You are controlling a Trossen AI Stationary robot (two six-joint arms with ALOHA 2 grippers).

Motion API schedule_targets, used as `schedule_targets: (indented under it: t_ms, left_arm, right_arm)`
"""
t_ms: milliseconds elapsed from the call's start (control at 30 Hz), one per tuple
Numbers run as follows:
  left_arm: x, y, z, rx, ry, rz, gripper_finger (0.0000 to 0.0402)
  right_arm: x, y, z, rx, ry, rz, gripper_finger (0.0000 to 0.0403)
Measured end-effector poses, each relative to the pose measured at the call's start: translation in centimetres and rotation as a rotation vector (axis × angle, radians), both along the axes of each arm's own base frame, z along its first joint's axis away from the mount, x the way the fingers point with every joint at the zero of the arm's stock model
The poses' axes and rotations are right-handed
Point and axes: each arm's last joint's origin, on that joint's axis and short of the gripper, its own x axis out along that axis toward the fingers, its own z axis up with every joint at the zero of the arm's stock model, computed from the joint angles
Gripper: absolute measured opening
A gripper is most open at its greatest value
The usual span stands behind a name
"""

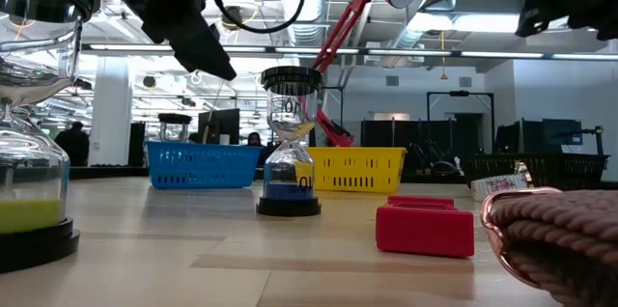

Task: Pick & Place Office items
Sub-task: Put the brown wrist watch into the black bin

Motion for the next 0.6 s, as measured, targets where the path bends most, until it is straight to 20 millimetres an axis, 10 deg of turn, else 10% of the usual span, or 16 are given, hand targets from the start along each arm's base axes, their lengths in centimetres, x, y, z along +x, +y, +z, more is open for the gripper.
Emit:
schedule_targets:
  t_ms: [367, 600]
  left_arm:
    - [0.1, 0.0, 0.1, -0.001, -0.008, 0.001, 0.0163]
    - [0.1, 0.0, 0.1, -0.002, -0.014, 0.001, 0.0163]
  right_arm:
    - [1.0, 1.5, 1.8, -0.037, -0.041, 0.104, 0.0012]
    - [4.9, 3.7, 4.1, -0.091, 0.134, 0.155, 0.0012]
